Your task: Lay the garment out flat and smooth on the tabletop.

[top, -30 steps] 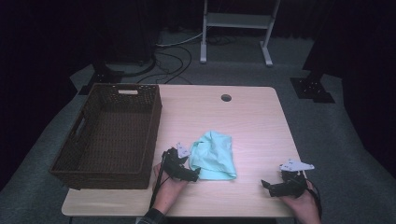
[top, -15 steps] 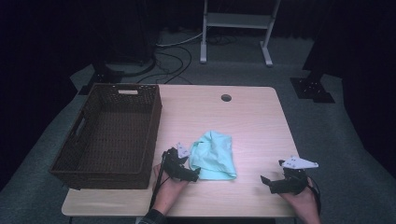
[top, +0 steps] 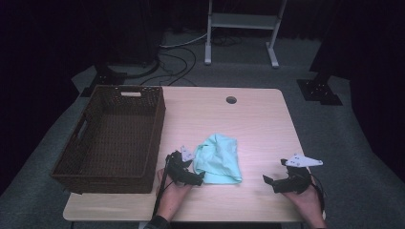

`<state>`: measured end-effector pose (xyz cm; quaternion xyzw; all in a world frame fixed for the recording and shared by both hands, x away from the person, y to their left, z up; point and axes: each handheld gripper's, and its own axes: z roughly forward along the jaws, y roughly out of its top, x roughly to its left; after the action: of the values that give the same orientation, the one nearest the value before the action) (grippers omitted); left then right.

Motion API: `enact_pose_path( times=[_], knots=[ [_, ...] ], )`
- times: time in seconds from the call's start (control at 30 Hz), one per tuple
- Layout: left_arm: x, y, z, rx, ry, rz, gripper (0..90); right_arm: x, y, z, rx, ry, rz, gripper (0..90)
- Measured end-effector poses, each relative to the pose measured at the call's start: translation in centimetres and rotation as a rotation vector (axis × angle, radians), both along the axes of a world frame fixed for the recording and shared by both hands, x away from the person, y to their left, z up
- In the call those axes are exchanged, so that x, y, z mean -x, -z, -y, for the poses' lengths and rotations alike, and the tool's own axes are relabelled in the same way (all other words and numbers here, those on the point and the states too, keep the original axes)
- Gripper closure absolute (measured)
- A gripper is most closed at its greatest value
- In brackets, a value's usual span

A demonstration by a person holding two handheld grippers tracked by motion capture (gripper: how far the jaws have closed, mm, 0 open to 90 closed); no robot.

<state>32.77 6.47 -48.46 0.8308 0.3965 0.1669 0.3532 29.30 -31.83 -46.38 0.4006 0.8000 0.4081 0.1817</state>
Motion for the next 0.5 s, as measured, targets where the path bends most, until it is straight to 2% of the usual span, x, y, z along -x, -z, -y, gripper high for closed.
enact_pose_path(
  times=[0.5],
  knots=[
    [0.07, 0.0, 0.02, -0.001, -0.006, 0.0, 0.0, -0.76, -0.62, -1.08, -0.032, -0.042, 0.009, 0.6]
  ],
)
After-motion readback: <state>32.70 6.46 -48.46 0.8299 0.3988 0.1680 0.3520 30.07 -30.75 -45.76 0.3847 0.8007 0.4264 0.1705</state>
